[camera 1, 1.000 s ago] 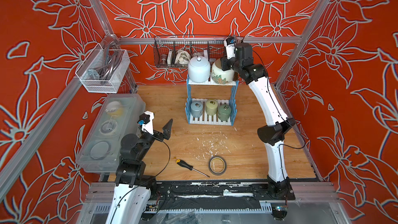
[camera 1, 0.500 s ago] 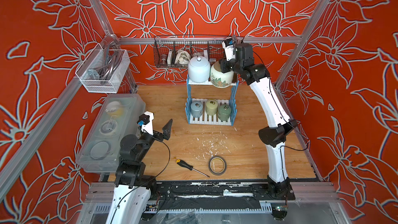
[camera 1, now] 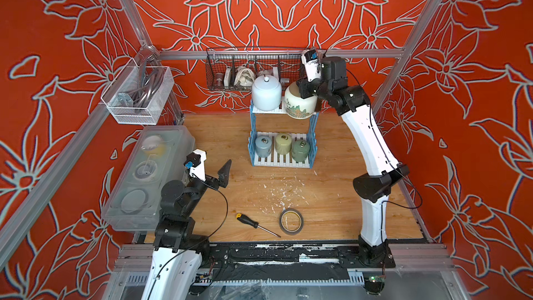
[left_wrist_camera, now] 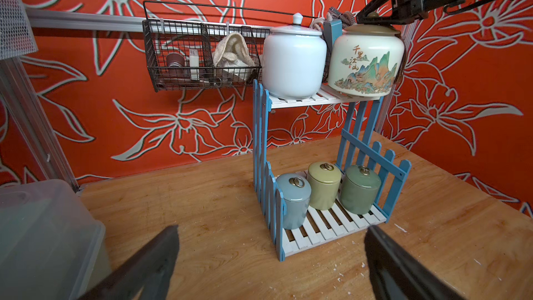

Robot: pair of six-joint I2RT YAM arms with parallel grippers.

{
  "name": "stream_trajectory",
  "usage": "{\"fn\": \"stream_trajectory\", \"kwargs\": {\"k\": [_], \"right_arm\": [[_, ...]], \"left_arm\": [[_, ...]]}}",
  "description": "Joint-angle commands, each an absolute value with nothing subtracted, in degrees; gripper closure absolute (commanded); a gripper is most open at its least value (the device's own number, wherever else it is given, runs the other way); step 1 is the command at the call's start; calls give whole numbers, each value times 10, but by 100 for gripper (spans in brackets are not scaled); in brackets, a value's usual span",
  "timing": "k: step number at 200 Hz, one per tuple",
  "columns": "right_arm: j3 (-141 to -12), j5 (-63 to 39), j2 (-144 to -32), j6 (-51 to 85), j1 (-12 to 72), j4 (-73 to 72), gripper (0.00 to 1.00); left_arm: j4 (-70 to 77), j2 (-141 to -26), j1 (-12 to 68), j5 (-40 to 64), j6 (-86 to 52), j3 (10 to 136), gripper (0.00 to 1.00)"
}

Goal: Remove the tea canisters from the shelf
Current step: Pick up the tea canister from the shelf.

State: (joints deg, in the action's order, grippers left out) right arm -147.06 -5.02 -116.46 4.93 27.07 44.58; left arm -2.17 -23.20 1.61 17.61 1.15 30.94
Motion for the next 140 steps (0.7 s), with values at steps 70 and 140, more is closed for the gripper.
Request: {"fn": "stream_trajectory", "kwargs": {"k": [70,140], "right_arm": [[-1204,-29,-914,45,279,238,100],[-922,28,-713,12,277,157,100]], "left_arm": [[-6,-226,19,173,17,305,0],[-6,-228,18,174,16,304,1]]}}
